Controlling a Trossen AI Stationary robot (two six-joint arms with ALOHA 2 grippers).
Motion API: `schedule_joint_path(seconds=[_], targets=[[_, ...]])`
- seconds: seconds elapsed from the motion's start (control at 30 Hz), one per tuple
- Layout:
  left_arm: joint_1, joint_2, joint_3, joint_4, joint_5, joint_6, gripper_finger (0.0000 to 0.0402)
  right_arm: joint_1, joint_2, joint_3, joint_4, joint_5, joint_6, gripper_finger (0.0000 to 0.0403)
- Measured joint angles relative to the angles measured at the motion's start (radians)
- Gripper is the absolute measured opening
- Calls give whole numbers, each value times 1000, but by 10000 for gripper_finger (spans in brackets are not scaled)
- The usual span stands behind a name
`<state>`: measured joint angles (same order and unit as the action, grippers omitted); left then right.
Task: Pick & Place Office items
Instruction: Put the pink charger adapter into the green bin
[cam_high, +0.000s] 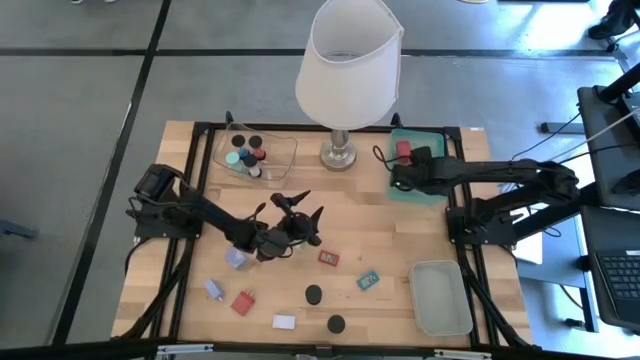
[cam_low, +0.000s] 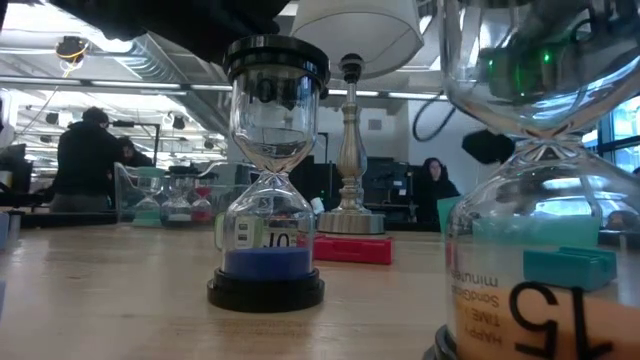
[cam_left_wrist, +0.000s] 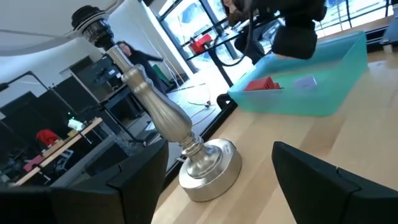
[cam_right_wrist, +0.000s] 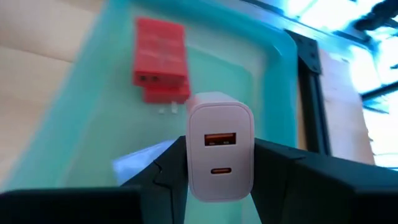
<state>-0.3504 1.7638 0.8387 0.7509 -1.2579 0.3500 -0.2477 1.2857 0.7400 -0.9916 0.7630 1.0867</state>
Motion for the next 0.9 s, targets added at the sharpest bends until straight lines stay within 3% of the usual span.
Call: schedule_joint_path(seconds=[0.53,0.9], targets=[[6,0,0,0,1,1,279,-82,266,-9,9,-23,-25,123],[7,0,0,0,1,3,279,-86,307,-9,52,-43,-29,147]])
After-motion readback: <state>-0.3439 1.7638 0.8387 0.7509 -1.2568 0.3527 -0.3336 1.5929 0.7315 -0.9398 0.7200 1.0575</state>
